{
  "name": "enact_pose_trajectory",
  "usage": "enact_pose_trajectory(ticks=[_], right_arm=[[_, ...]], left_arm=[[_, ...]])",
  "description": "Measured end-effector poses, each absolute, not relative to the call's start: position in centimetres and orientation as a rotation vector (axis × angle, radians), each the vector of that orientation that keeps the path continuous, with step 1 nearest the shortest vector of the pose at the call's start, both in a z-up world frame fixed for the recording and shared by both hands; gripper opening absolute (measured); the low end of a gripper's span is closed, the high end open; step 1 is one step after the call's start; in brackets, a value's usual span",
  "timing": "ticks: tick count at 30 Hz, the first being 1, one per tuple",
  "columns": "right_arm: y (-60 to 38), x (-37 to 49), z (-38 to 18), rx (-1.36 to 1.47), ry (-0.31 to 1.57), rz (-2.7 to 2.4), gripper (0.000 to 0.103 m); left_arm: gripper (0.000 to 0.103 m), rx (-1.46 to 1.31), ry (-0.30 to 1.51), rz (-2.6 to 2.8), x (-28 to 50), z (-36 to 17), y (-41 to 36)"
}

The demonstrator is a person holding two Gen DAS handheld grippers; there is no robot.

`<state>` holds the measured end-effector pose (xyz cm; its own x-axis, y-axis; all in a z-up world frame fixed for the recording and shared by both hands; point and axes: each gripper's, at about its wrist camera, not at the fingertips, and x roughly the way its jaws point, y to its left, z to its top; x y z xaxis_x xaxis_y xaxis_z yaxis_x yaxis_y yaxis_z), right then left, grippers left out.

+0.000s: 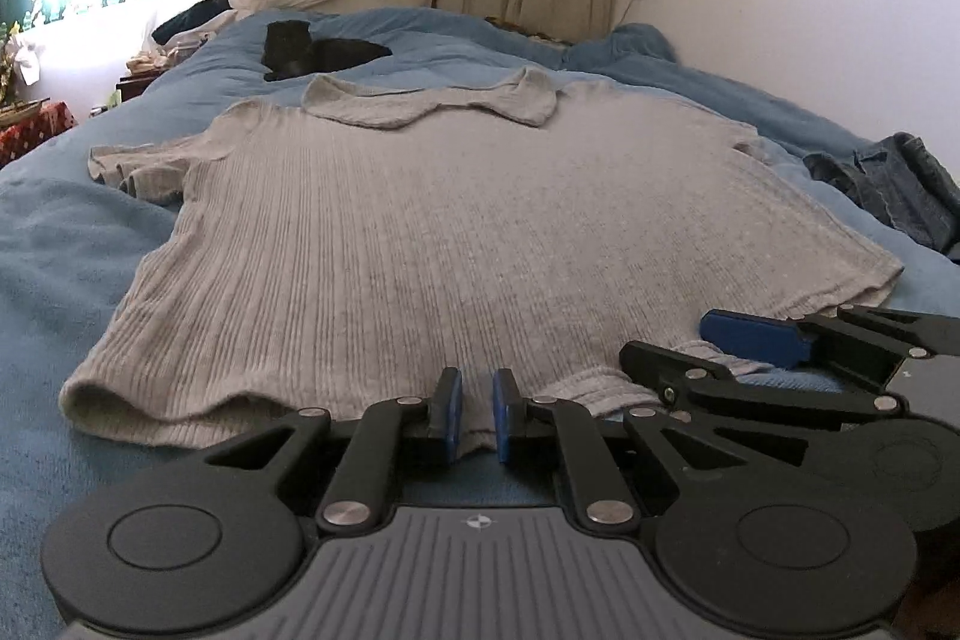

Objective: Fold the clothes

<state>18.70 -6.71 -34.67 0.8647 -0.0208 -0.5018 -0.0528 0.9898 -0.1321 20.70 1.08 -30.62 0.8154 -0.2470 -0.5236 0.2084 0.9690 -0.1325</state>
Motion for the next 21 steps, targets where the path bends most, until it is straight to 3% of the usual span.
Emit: enact_pose_trajectory(ticks=[21], right_arm=[[-6.6, 15.2, -35.0, -0.176, 0.486, 0.030, 0.051]], left_arm=[[0.013, -0.058, 0.517, -0.245, 18.6, -31.1, 1.2]])
